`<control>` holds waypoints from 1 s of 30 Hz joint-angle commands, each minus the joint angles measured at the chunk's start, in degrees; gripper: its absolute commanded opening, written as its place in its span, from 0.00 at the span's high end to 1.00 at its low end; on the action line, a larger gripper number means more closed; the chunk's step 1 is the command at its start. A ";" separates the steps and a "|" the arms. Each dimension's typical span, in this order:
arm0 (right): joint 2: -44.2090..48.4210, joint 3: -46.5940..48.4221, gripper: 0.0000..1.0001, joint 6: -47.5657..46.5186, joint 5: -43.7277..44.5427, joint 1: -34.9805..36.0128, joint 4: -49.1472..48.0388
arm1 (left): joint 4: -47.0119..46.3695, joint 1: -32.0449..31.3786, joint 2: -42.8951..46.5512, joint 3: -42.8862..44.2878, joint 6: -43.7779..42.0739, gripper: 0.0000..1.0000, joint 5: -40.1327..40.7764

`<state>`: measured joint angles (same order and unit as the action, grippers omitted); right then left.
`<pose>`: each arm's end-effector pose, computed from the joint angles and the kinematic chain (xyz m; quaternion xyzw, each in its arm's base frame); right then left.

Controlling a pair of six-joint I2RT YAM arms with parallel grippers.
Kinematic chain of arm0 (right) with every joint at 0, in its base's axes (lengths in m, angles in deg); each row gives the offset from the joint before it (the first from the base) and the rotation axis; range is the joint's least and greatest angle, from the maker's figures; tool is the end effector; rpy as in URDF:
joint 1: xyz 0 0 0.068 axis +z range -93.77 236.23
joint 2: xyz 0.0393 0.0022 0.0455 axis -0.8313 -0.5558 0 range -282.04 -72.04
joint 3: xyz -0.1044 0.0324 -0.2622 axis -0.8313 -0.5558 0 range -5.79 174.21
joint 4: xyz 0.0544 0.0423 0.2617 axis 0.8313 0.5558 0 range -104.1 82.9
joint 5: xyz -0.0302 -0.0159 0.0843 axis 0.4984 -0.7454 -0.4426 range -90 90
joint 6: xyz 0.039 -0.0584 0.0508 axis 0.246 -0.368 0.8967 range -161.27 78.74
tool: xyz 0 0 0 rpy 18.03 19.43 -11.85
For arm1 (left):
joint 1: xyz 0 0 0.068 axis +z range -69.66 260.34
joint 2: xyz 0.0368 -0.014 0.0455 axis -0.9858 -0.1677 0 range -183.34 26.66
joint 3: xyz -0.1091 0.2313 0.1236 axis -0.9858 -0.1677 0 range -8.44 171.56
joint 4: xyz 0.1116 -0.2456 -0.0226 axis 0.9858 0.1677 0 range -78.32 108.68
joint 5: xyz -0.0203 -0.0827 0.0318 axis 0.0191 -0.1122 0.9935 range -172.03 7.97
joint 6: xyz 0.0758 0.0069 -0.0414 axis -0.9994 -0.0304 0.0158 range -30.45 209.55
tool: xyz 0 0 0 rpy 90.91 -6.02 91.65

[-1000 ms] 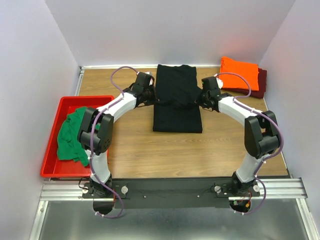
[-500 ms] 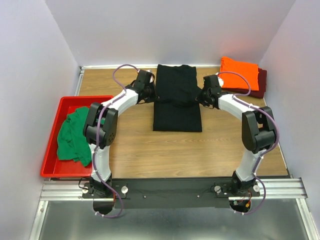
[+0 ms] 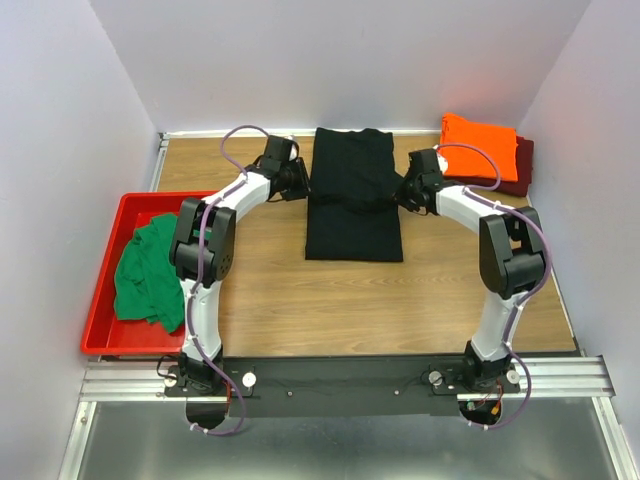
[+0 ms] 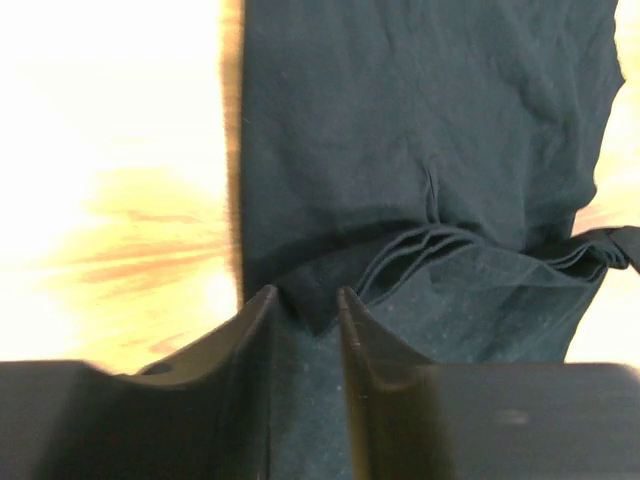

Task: Fold and stack the t-shirts
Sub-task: Fold the tshirt

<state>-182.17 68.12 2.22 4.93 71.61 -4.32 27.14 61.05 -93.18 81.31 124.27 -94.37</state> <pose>0.4456 0.1156 0.1620 0.2406 0.8947 0.1492 0.3456 0.4778 -0.1845 0.1706 -0.0833 0.9175 -0.2594 0.2899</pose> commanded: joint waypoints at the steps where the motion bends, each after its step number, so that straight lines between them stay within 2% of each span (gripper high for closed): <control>1: 1.57 0.45 0.64 0.02 0.96 -0.61 -1.43 | -0.88 1.27 2.14 2.00 -2.54 0.57 -2.34; 4: 3.94 -0.69 0.50 -0.33 1.57 -0.61 -1.43 | 0.62 1.36 4.42 2.18 -3.08 0.56 -1.02; 6: 5.53 -1.57 0.49 -0.85 1.93 -0.61 -1.43 | 1.49 1.27 6.18 0.87 -2.55 0.56 -0.32; 7: 7.10 -2.45 0.49 -1.90 2.01 -0.61 -1.43 | 1.76 1.18 6.62 0.42 -2.55 0.64 -0.23; 9: 8.61 -3.24 0.50 -2.87 2.10 -0.17 -1.43 | 3.25 0.57 8.20 -1.16 -2.29 0.72 0.91; 10: 9.66 -3.77 0.51 -4.01 2.45 1.05 -1.43 | 3.43 0.31 8.82 -2.29 -2.29 0.83 1.26; 12: 10.19 -4.04 0.53 -4.98 2.89 2.72 -1.34 | 3.69 -0.57 9.70 -3.44 -1.50 0.96 1.70; 13: 10.28 -4.04 0.54 -5.51 3.24 3.86 -1.34 | 4.31 -1.53 10.31 -3.88 -1.32 1.00 1.79; 16: 8.79 -3.60 0.57 -7.18 4.21 8.25 -1.34 | 4.84 -4.34 10.93 -5.29 -0.45 1.00 2.75; 20: 4.05 -0.53 0.60 -9.64 1.06 11.16 -1.26 | 4.66 -7.86 10.58 -6.70 1.05 1.00 2.85; 23: 0.97 1.41 0.60 -10.26 0.00 12.22 -1.26 | 4.40 -10.50 10.06 -7.40 1.75 1.00 3.81; 30: -6.85 7.82 0.61 -12.90 1.75 12.22 -1.26 | 2.20 -11.91 8.21 -9.25 2.81 1.00 2.32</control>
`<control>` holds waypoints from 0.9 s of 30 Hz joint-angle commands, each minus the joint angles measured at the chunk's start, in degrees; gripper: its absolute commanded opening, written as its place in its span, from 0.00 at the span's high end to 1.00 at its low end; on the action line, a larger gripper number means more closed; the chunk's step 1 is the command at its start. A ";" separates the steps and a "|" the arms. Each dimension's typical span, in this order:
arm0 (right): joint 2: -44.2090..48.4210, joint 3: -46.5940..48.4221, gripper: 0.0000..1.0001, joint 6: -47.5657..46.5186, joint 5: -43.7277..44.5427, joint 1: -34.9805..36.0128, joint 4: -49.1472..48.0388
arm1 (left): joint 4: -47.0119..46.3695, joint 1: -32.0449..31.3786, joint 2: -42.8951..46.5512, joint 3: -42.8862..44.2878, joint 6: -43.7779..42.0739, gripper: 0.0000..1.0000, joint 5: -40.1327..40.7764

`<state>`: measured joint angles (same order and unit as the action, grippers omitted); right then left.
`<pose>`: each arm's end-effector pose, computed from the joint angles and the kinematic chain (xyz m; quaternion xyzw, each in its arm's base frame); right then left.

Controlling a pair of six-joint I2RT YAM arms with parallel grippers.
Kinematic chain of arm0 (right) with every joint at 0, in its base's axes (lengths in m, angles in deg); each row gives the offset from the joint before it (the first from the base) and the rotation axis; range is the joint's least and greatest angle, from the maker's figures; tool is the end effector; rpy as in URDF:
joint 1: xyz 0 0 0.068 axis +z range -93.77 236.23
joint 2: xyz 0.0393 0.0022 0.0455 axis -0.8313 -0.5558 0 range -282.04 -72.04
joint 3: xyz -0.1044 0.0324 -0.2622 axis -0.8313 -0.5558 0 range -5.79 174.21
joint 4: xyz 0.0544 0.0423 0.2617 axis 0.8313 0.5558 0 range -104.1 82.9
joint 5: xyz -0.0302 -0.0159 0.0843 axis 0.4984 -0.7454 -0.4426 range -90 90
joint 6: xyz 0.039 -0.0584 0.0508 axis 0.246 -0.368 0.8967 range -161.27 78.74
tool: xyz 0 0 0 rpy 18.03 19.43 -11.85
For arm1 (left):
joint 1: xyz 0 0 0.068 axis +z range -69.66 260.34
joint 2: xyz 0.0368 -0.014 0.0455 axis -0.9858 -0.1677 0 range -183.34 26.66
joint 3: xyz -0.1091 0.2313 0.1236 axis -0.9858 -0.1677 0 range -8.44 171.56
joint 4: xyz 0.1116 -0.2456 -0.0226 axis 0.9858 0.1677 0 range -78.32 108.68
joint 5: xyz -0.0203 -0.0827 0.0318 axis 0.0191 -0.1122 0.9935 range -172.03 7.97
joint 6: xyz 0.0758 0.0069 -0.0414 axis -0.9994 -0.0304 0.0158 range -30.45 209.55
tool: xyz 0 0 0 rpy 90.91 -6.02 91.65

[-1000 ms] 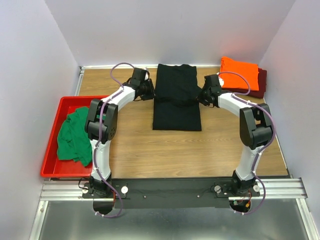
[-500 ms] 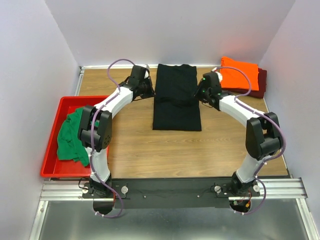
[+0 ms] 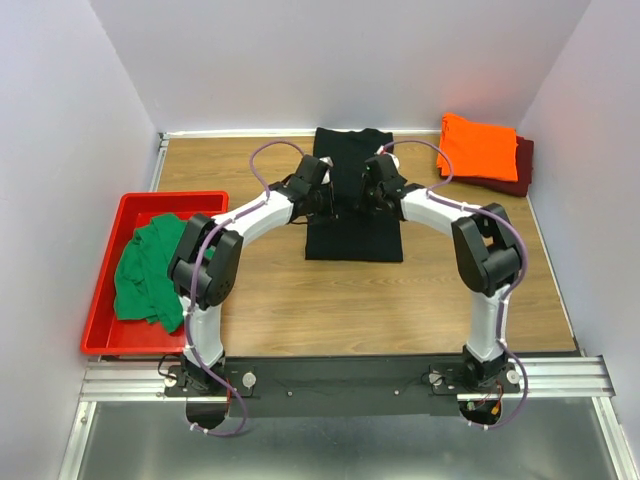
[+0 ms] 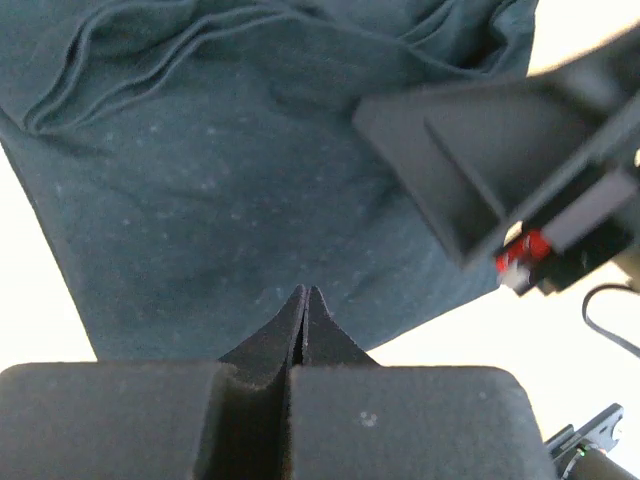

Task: Fold and stack the t-shirts
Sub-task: Fold the tshirt

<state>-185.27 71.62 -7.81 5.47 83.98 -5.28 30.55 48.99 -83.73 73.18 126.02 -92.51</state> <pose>0.4259 0.2157 0.1607 0.0643 0.9196 0.1582 0.3539 0.3932 -0.2557 0.1915 -0.0085 0.9291 -0.2714 0.2511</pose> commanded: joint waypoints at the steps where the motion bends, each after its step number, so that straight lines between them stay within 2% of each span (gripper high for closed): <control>1: -4.62 5.29 0.61 -3.13 1.73 -0.15 -0.21 | -1.38 -0.02 -1.49 -1.20 0.97 1.00 0.55; 13: -14.20 15.23 0.61 -4.53 3.84 -1.12 0.23 | -0.94 0.32 -2.81 -1.82 -0.70 1.00 1.69; 27: -15.27 18.75 0.59 -7.08 1.29 -2.70 0.15 | 1.61 6.21 -12.03 11.88 -1.22 1.00 4.68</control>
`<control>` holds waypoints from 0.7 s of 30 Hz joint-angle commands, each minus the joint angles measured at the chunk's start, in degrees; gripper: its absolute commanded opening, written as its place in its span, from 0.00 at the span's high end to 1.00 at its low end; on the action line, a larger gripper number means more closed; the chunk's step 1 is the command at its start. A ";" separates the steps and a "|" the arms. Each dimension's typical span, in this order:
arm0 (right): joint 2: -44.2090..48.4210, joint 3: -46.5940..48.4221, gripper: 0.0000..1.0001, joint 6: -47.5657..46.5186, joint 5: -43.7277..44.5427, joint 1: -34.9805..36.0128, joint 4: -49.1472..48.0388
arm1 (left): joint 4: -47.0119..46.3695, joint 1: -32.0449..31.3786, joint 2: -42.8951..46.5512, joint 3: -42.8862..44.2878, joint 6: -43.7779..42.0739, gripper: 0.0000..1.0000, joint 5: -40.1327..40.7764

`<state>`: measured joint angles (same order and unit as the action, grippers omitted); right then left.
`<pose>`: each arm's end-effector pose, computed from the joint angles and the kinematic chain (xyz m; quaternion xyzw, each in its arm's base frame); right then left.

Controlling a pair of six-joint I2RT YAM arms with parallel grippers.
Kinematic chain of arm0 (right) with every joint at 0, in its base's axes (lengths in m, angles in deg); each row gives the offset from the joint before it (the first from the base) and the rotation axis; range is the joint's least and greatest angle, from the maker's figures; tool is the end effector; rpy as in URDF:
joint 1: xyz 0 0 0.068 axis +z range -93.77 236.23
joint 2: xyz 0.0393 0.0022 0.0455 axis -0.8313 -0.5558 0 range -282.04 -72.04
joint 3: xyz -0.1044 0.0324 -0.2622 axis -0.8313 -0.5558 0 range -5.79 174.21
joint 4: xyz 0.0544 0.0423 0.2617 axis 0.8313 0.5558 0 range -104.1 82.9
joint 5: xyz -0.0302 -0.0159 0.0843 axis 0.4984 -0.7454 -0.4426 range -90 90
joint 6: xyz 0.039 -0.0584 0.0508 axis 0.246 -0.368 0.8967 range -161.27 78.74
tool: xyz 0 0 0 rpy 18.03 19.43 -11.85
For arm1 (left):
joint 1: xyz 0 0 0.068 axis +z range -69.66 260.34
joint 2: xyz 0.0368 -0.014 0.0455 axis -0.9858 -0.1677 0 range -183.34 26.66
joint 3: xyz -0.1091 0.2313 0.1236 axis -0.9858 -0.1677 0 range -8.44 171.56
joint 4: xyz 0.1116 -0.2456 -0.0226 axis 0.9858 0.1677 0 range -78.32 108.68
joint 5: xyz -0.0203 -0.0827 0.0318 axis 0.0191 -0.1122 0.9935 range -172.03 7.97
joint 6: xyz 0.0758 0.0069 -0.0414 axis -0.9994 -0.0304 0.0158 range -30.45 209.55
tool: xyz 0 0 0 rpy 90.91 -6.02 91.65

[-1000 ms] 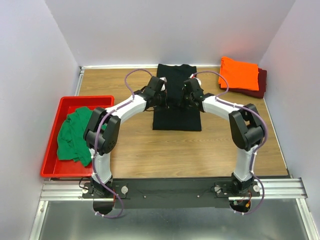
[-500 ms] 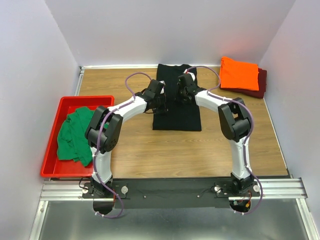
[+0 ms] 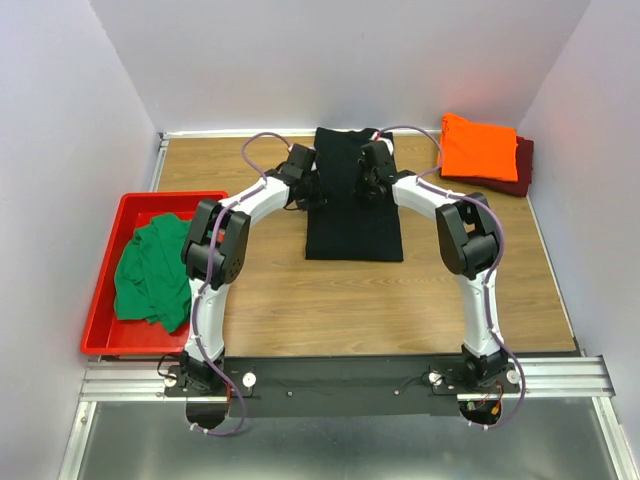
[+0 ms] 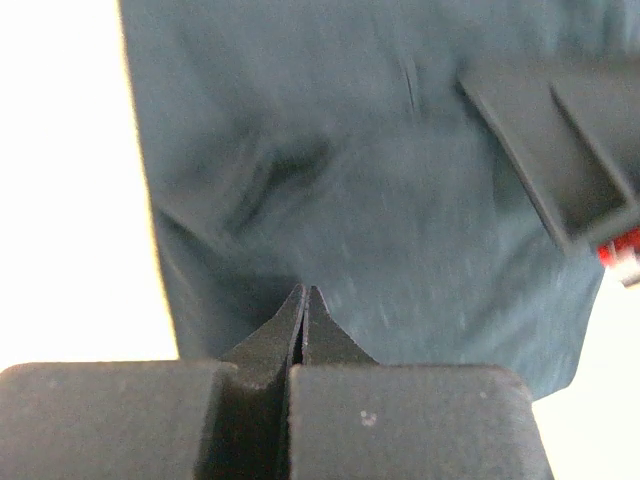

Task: Fold and stack the t-shirts
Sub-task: Fold the tshirt

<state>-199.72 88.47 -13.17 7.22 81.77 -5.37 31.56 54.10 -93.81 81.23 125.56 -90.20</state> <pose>0.4963 0.2263 0.1407 0.0459 0.9115 0.1313 0.3872 0.4476 -0.2326 0.1563 -0.0561 0.9379 -0.2309 0.2526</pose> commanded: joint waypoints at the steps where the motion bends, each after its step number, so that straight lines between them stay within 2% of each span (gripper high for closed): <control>1: -0.73 1.89 0.59 -1.73 -0.63 -0.49 0.23 | 0.69 1.36 -2.58 4.46 -0.77 1.00 2.36; 8: 2.95 0.14 0.57 -1.99 0.15 -0.67 0.23 | 1.48 3.91 -8.29 9.73 -0.68 1.00 2.45; 21: 12.36 -8.99 0.55 -2.43 5.34 -1.81 -0.12 | 1.13 5.06 -10.49 12.81 -0.24 1.00 2.98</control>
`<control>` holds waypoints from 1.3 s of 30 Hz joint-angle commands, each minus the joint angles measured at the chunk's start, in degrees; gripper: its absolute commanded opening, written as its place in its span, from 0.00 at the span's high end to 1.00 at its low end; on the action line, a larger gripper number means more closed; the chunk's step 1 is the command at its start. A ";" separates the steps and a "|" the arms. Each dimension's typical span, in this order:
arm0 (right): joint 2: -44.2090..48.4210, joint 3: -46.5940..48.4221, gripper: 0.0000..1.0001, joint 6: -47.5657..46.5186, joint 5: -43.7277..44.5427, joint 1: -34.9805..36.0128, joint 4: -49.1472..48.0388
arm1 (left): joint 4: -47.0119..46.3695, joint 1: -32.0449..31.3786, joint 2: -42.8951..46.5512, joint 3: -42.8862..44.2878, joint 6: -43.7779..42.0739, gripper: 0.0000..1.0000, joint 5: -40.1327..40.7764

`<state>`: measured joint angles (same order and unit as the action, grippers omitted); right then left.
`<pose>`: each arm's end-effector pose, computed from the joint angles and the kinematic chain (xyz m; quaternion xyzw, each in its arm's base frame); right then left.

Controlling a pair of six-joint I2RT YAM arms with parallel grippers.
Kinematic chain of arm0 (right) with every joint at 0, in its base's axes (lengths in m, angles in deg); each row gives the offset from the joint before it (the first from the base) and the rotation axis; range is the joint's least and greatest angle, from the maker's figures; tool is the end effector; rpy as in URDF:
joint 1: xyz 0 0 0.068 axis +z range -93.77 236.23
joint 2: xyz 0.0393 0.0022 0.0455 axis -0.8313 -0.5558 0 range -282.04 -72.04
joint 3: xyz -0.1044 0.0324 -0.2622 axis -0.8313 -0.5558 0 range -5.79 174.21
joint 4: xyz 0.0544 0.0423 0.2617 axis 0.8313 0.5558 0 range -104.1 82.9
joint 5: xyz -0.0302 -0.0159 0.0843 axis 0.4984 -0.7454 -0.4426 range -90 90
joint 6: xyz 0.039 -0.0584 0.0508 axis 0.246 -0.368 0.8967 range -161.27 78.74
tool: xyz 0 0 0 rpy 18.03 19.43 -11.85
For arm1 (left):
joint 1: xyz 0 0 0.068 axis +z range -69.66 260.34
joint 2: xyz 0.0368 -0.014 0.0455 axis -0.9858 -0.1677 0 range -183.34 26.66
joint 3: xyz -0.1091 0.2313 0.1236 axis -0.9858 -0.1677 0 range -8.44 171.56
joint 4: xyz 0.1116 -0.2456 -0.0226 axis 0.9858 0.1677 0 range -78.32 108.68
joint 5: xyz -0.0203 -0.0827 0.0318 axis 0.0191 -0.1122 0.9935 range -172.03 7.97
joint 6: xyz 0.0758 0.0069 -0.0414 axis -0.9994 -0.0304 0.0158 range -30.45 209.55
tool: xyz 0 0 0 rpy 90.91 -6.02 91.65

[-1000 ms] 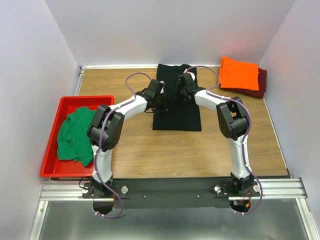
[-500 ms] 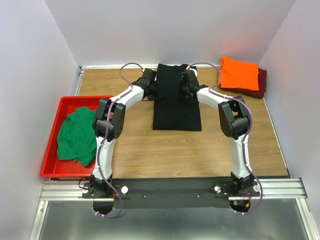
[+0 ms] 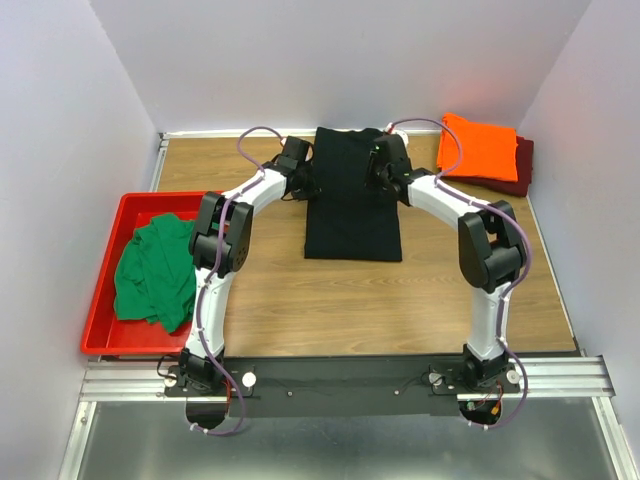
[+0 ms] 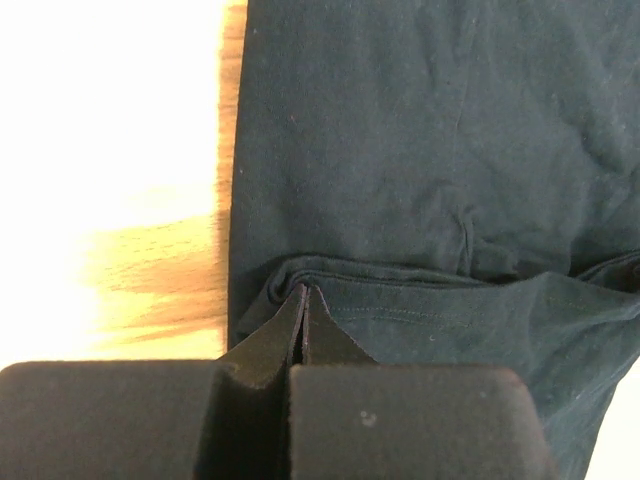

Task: Fold and stack the t-shirts
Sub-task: Fold the tshirt

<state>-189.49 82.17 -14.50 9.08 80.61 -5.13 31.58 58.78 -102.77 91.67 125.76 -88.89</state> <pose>0.4747 0.2017 0.1918 0.0531 0.8968 0.1228 0.4217 0.5032 -0.2085 0.1404 -0.0986 0.9307 -0.2171 0.2774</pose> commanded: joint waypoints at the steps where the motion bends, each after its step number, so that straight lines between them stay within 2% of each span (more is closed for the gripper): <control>1: 2.31 -3.23 0.56 -1.01 3.83 -0.65 -0.45 | 1.11 0.38 -1.62 2.36 -0.43 1.00 1.67; 7: 3.10 -7.28 0.62 -0.57 3.49 -1.79 -1.41 | 1.19 0.47 -2.06 2.45 -0.43 1.00 1.58; 8: 3.28 -7.63 0.66 -0.57 3.40 -2.14 -1.59 | 1.28 0.47 -2.15 2.54 -0.52 1.00 1.49; 14: 2.58 -8.42 0.77 -0.40 1.82 -4.42 -2.29 | 1.37 0.56 -2.32 2.63 -0.52 1.00 1.58; 22: -2.61 -4.65 0.78 -0.22 -1.61 -8.03 -2.29 | 1.37 0.64 -2.58 2.63 -0.87 1.00 1.84; 26: -2.96 -4.82 0.77 -0.13 -2.31 -9.09 -2.29 | 1.46 0.82 -2.59 2.54 -1.05 1.00 1.75; 33: 0.64 -6.49 0.59 0.48 -1.87 -10.76 -2.29 | 1.46 0.82 -2.58 2.63 -1.22 1.00 1.84; 39: 4.76 -8.85 0.59 0.66 -5.20 -10.94 -3.08 | 1.54 0.91 -2.50 2.63 -1.23 1.00 2.02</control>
<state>-189.16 74.79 -14.28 7.16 70.03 -7.07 31.82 59.02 -103.97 93.03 125.52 -88.67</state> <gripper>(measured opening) 0.407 0.004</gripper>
